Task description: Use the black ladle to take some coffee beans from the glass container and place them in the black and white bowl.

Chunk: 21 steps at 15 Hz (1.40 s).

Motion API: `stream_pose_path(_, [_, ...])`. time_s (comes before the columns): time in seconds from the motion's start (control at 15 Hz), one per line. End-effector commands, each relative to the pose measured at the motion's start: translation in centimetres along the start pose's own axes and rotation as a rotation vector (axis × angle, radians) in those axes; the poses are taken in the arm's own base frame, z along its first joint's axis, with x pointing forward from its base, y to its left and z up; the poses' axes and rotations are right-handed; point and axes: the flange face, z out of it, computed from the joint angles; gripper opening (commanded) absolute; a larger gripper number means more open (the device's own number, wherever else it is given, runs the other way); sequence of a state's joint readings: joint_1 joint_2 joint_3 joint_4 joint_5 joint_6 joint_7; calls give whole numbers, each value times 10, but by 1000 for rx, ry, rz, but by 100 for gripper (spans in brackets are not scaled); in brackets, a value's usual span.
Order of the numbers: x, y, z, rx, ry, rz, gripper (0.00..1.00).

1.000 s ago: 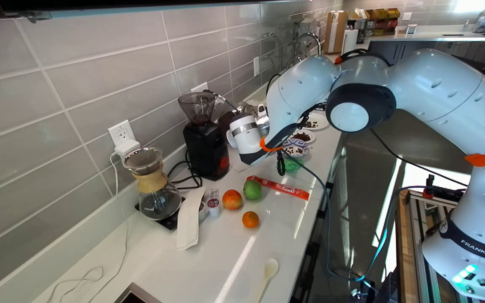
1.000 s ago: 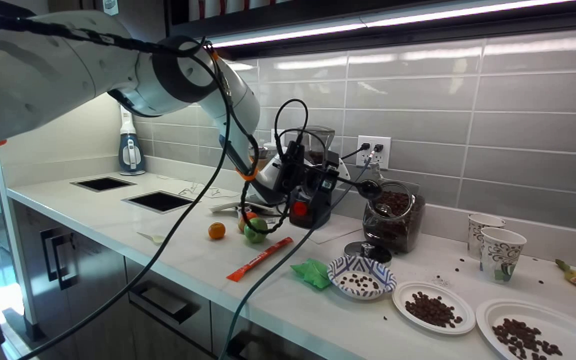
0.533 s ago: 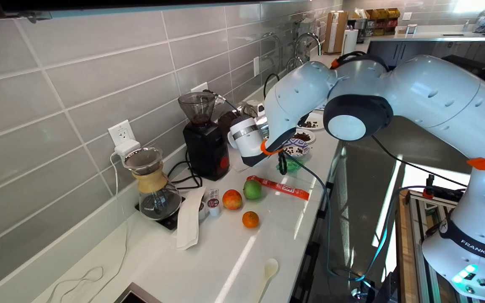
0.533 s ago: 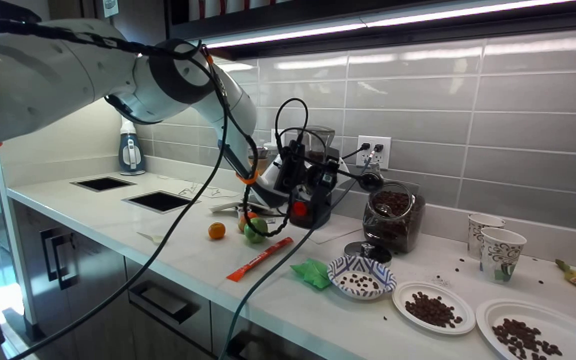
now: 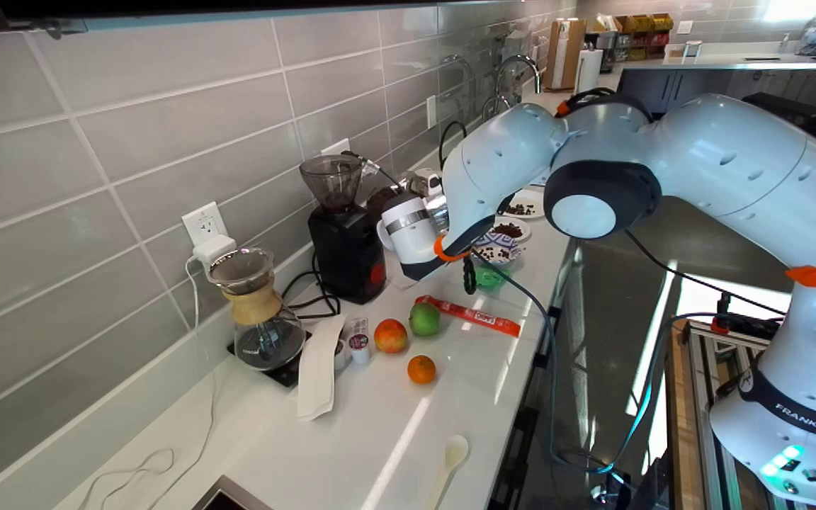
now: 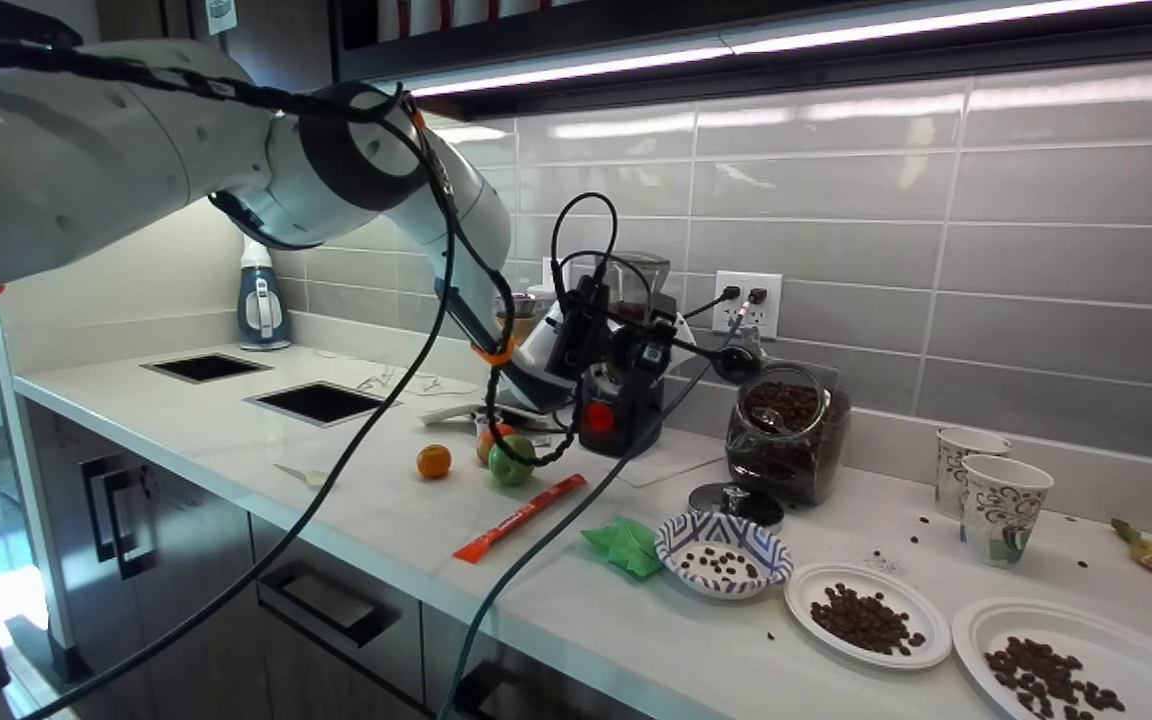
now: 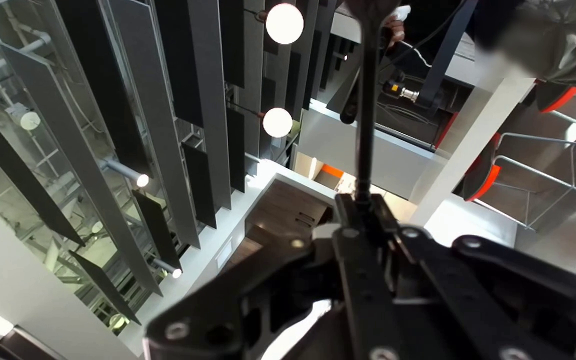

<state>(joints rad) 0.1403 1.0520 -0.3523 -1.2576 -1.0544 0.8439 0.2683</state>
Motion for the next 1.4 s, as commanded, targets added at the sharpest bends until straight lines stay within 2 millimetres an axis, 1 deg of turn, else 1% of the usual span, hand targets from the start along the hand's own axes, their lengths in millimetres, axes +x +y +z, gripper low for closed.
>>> stream_pose_path(0.0, [0,8,-8,93,44,-49,2])
stream_pose_path(0.27, [-9,25,-10,230,122,-85,2])
stream_pose_path(0.53, [-21,50,-3,380,211,-118,2])
stream_pose_path(0.73, [-34,72,10,512,262,-144,2])
stream_pose_path(0.93, [-48,86,22,630,296,-165,2])
stream_pose_path(1.2, [-67,110,41,804,357,-190,2])
stream_pose_path(1.33, [-75,119,47,869,403,-201,2])
